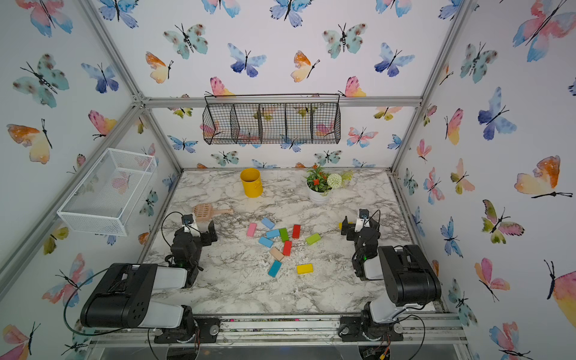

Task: Assemble the letter c with building blocks
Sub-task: Adjust the building block at the center of the board.

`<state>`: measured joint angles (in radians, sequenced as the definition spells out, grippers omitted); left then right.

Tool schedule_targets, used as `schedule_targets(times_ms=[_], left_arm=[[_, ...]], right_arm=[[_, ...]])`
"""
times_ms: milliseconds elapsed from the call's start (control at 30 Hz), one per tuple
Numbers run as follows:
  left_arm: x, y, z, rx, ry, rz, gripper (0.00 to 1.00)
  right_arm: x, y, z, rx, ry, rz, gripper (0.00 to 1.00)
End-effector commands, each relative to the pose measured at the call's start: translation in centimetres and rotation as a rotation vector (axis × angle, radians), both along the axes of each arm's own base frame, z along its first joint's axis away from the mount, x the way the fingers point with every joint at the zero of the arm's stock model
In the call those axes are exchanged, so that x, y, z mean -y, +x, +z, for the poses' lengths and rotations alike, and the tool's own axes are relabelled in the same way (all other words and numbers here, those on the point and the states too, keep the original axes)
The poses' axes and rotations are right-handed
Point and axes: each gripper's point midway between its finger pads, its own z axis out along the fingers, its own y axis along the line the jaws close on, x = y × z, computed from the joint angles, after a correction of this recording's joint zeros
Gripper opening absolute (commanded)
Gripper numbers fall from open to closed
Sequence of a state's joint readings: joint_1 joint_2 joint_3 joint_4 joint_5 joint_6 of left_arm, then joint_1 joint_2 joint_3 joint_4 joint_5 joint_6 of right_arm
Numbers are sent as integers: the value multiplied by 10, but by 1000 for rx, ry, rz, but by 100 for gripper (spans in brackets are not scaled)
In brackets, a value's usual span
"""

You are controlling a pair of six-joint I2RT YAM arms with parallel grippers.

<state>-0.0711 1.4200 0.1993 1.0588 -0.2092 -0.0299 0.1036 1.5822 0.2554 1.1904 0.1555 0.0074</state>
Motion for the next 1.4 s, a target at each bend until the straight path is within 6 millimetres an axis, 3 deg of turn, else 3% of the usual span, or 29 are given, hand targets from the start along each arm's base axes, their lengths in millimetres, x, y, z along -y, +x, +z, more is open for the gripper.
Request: schedule_targets(times_ms=[0,733,833,1000,1167,1367], left_arm=[[-4,2,12,42,2,16,98],[-4,1,13,46,3,17,98],[-6,-5,30,86,16,40,98],[-3,-8,65,81,25,89,98],[19,-7,94,22,2,77,96],[81,-9,107,-127,-39,-114,92]], right_arm=[[1,1,3,10,7,1,100],[1,0,3,10,8,3,97],[6,0,16,50,8,-28,94],[10,6,24,-76,48,-68,89],[-11,3,33,-225,187,2,74],[-52,-24,23,-460,323,165,63]])
